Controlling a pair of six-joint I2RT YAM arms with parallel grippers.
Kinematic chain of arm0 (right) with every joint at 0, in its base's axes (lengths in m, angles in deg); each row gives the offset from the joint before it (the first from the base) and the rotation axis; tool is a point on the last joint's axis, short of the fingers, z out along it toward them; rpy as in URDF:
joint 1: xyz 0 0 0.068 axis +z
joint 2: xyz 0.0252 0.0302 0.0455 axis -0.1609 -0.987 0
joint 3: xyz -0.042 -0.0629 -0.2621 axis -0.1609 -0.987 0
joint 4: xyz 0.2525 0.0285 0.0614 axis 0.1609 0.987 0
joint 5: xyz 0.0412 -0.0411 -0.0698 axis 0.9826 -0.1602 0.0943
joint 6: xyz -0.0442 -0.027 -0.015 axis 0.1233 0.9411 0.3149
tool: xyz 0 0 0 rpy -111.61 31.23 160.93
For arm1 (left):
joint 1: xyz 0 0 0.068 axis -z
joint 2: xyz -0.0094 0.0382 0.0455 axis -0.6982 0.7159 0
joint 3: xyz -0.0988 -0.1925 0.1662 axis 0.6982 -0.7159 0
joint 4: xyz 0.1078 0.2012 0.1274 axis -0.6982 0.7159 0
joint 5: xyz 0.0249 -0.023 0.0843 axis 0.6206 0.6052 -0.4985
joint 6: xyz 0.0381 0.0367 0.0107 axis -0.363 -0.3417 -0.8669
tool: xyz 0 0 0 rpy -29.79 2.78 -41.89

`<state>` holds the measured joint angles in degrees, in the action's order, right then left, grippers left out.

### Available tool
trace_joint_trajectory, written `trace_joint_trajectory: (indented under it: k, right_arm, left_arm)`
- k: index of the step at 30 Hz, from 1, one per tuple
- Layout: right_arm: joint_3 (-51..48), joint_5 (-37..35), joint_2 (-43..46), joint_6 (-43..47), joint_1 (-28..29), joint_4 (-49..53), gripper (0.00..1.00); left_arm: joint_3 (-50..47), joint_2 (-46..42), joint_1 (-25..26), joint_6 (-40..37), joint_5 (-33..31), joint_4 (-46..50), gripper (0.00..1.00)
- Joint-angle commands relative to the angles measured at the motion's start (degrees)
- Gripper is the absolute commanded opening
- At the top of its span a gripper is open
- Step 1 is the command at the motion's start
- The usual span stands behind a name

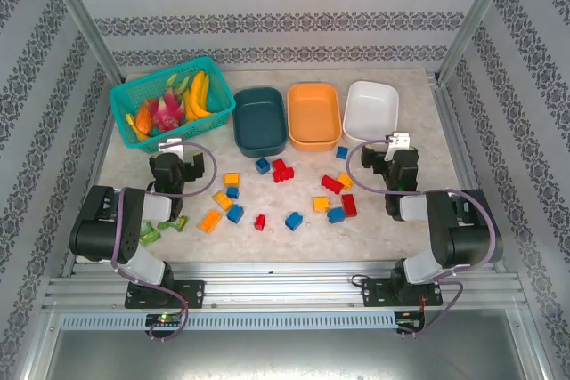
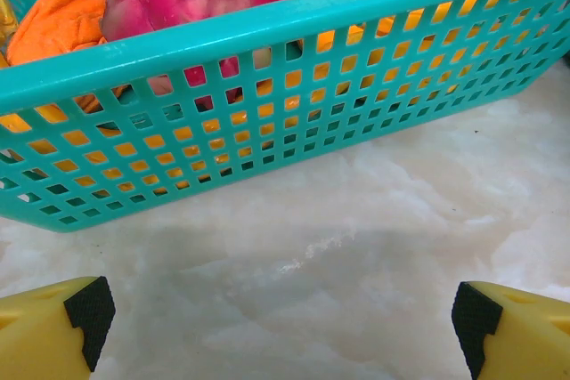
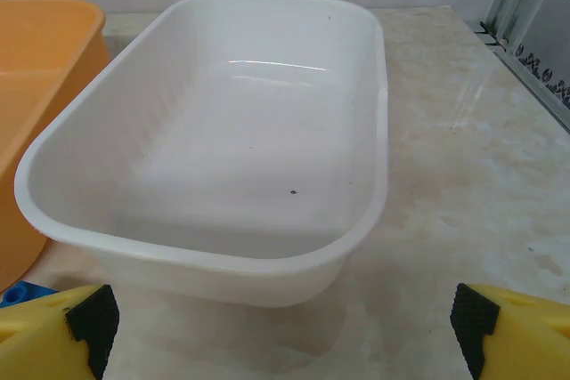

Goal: Sort the legos into containers by color

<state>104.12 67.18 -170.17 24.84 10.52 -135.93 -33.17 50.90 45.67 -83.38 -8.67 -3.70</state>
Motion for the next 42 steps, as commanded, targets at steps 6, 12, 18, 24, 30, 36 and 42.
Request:
trace_joint_trajectory:
  k: [6, 12, 18, 24, 30, 36, 42]
  right_arm:
    - [0.7, 1.3, 0.5, 0.7, 0.0, -0.5, 0.98]
    - [0.7, 1.2, 0.5, 0.6, 0.0, -0.5, 0.98]
    - [0.6, 1.2, 0.5, 0.6, 0.0, -0.5, 0.98]
    - [-1.2, -0.2, 7.0, 1.2, 0.7, 0.0, 0.98]
    - [-0.3, -7.0, 23.0, 0.3, 3.4, 15.2, 0.98]
    - [1.5, -13.3, 36.0, -0.8, 7.3, 27.5, 0.98]
    - [17.2, -19.6, 46.0, -3.4, 14.1, 50.7, 0.98]
  left_arm:
    - [-0.2, -0.5, -0.2, 0.7, -0.9, -2.9, 1.00]
    - [-0.2, -0.5, -0.3, 0.8, -0.8, -2.9, 1.00]
    - [-0.2, -0.6, -0.2, 0.7, -0.8, -3.1, 1.00]
    - [0.7, -9.4, 0.6, 0.6, -2.5, 6.3, 1.00]
    - [0.3, -25.4, 3.6, 2.9, -6.4, 21.2, 1.00]
    - [0.9, -39.7, 5.7, 6.1, -8.4, 36.1, 1.00]
    - [6.9, -52.1, 8.5, 5.9, -8.5, 50.2, 1.00]
